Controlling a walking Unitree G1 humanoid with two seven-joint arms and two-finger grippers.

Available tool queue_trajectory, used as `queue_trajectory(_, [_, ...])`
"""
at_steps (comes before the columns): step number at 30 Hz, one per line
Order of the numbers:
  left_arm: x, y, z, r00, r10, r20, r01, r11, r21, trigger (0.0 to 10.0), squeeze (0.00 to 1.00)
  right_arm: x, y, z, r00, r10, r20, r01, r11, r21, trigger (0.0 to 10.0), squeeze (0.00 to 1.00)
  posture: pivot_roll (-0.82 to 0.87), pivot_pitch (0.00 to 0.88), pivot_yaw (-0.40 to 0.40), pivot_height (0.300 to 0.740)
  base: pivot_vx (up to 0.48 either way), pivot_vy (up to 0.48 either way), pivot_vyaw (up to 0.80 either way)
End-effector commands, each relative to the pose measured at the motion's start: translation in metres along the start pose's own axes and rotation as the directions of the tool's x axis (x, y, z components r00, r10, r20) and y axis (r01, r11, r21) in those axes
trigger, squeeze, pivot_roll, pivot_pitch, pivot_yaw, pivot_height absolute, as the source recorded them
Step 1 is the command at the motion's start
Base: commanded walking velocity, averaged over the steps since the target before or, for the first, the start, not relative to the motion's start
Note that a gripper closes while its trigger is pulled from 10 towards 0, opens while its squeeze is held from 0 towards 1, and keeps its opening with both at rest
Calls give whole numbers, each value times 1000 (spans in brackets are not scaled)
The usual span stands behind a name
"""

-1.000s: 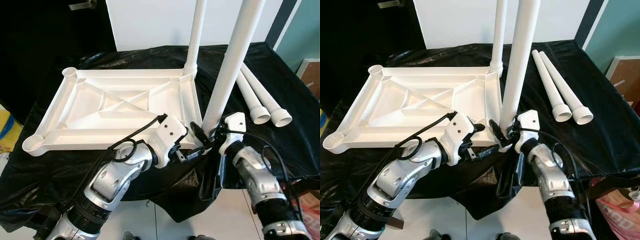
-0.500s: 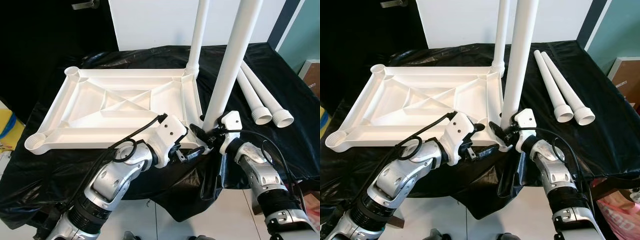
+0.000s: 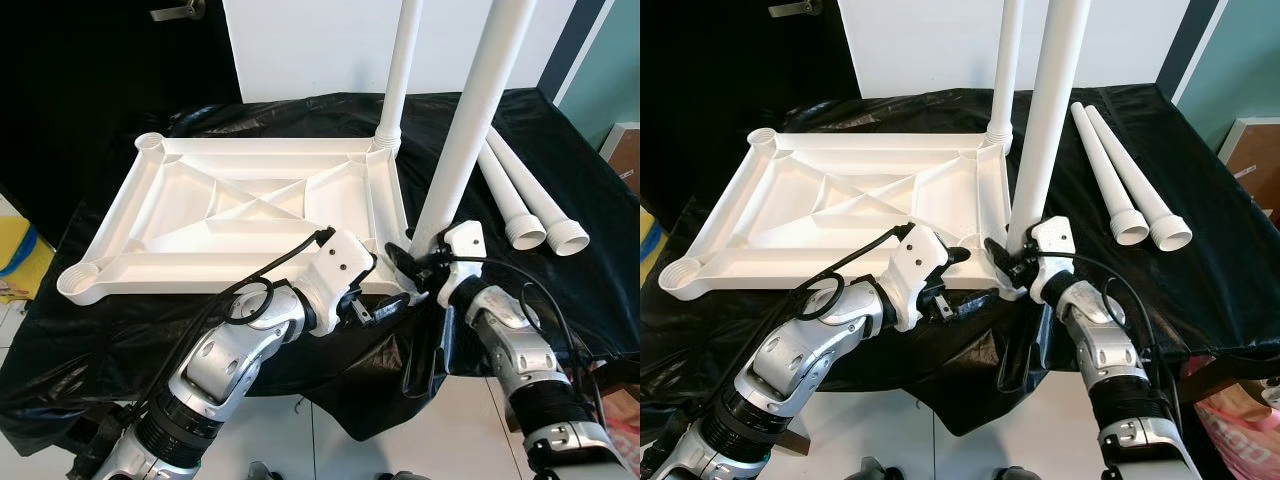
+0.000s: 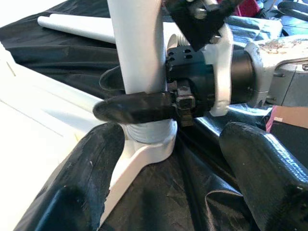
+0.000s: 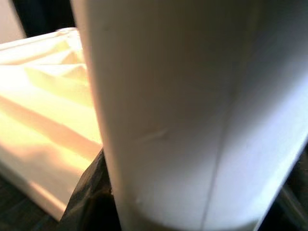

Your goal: Building children table

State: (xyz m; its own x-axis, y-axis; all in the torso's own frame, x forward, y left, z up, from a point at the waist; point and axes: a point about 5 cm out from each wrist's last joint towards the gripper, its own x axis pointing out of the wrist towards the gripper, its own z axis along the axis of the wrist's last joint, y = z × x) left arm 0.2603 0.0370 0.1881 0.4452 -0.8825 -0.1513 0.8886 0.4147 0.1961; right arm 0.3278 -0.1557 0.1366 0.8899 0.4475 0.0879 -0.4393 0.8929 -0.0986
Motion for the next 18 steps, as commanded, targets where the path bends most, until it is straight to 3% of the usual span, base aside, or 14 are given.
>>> queue_trajectory(1, [-1,-2,0,1000,-18,-8,18,1000,2,10000,0,-6,-3,-14,994,-78,-76,81,996,29,10000,0,-91,110,25,740,0,0,0])
queue_trajectory(9, [0,-3,0,1000,-20,-4,20,1000,-2,10000,0,-2,2,-13,959,-264,-105,274,956,106,10000,0,-97,110,22,740,0,0,0])
queue_trajectory(12, [0,-3,0,1000,-20,-4,20,1000,-3,10000,0,-2,3,-13,952,-288,-107,299,948,109,10000,0,-97,110,22,740,0,0,0])
queue_trajectory(14, [1,-4,0,1000,-22,-2,22,1000,-6,10000,0,-2,10,-12,925,-363,-112,375,920,116,10000,0,-99,109,17,740,0,0,0])
queue_trajectory(17, [1,-4,0,1000,-22,-2,22,1000,-6,10000,0,-2,10,-12,925,-363,-112,375,920,116,10000,0,-99,109,17,740,0,0,0])
queue_trajectory(18, [1,-4,0,1000,-23,-1,23,1000,-6,10000,0,-3,15,-13,907,-404,-119,418,901,120,10000,0,-99,108,16,740,0,0,0])
